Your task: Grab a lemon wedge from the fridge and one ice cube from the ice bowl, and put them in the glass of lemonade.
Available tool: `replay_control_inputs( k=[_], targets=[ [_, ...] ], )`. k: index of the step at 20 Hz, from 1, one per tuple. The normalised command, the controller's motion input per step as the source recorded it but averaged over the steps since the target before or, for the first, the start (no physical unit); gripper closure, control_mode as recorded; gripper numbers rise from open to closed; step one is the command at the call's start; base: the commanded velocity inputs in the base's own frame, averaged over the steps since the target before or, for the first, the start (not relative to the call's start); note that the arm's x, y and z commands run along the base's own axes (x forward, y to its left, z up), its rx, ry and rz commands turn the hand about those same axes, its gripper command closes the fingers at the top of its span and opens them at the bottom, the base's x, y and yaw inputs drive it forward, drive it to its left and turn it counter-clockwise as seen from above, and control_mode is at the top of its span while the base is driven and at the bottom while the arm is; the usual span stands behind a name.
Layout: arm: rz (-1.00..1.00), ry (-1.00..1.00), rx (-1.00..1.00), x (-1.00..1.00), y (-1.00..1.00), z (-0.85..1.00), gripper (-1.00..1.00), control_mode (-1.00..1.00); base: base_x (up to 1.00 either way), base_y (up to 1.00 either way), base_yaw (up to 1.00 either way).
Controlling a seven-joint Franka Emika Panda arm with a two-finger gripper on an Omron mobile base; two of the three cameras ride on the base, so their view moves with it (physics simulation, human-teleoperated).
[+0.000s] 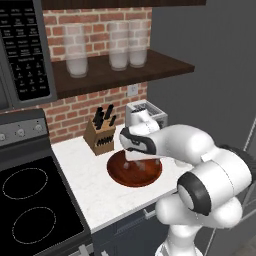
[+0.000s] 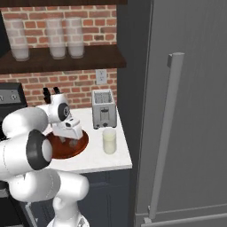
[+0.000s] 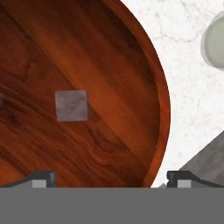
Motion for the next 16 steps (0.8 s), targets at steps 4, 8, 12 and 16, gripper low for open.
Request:
replay_control_inputs(
  k=[4,8,12,16],
  targets=[
    [0.00,0.00,-0.02,0.44,0.25,-0.18,-1.00,-1.00,0.00,0.00,0.00],
    [0.00,-0.04,-0.03,0.09,0.02,-0.14,-1.00,-1.00,0.00,0.00,0.00],
    [0.00,-0.05,-0.03,0.02,0.00,-0.22,-1.00,-1.00,0.00,0.00,0.00],
    [0.00,-0.03,-0.04,0.01,0.00,-0.28,-1.00,-1.00,0.00,0.00,0.00]
  ],
)
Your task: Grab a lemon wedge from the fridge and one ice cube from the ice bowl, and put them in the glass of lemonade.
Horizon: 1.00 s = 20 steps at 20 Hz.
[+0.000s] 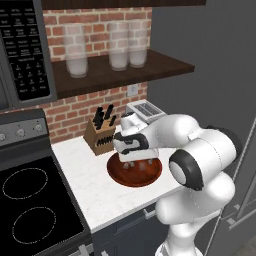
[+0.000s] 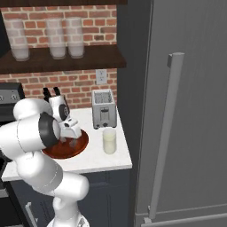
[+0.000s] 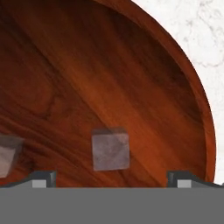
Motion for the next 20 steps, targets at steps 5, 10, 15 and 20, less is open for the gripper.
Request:
replay_control_inputs(
  k=[5,10,15,20],
  targets=[
    [0.00,-0.01,-0.03,0.00,0.00,-0.19,-1.00,-1.00,0.00,0.00,0.00],
    [0.00,0.00,-0.02,0.04,0.00,-0.04,-1.00,-1.00,0.00,0.00,0.00],
    [0.00,0.00,-0.04,0.09,0.00,-0.01,-1.00,-1.00,0.00,0.00,0.00],
    [0.00,0.00,-0.06,0.08,0.00,-0.10,-1.00,-1.00,0.00,0.00,0.00]
  ],
)
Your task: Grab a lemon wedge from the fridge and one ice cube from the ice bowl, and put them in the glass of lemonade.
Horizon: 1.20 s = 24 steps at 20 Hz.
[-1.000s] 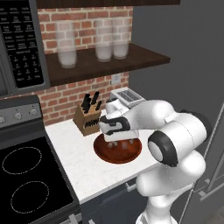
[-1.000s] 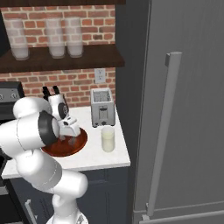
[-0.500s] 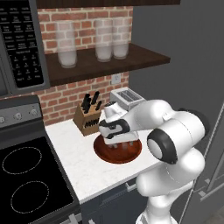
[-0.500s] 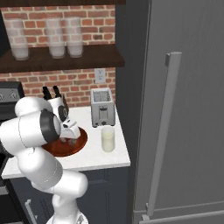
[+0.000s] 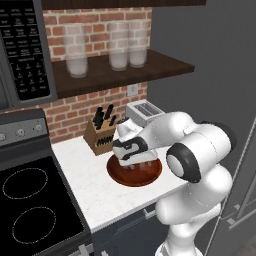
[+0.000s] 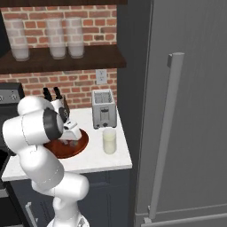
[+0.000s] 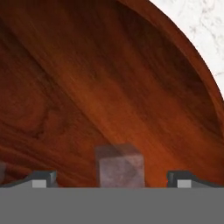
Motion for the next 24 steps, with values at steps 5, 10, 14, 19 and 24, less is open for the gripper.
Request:
replay_control_inputs(
  k=[5,10,14,19,24],
  targets=[
    [0.00,0.00,-0.07,0.06,0.00,-0.16,-1.00,-1.00,0.00,0.00,0.00],
    [0.00,0.00,-0.09,0.10,0.00,-0.19,-1.00,-1.00,0.00,0.00,0.00],
    [0.00,0.00,-0.09,0.00,-0.08,-0.23,1.00,-1.00,0.00,0.00,0.00],
    [0.00,-0.02,-0.05,-0.16,-0.26,-0.28,1.00,-1.00,0.00,0.00,0.00],
    [0.00,-0.01,-0.01,-0.41,-0.50,-0.40,1.00,-1.00,0.00,0.00,0.00]
  ],
)
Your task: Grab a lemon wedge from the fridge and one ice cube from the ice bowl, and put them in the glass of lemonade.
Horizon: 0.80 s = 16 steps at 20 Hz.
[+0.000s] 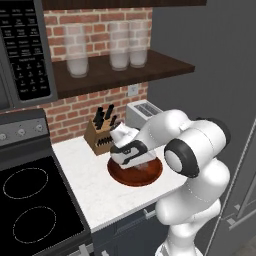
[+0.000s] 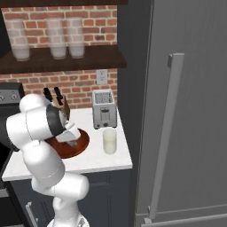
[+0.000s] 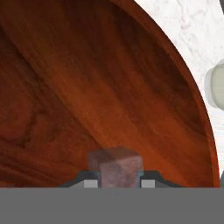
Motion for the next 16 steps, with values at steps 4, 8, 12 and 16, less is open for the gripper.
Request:
replay_control_inputs(
  k=[4,8,12,16],
  targets=[
    [0.00,-0.05,0.00,-0.32,-0.33,-0.36,1.00,-1.00,0.00,0.00,0.00],
    [-0.01,-0.04,0.00,0.00,0.00,-0.07,1.00,-1.00,0.00,0.00,0.00],
    [-0.01,0.00,0.00,-0.04,0.00,0.00,1.00,-1.00,0.00,0.00,0.00],
    [0.00,-0.03,0.00,-0.33,-0.17,0.44,1.00,-1.00,0.00,0.00,0.00]
  ],
)
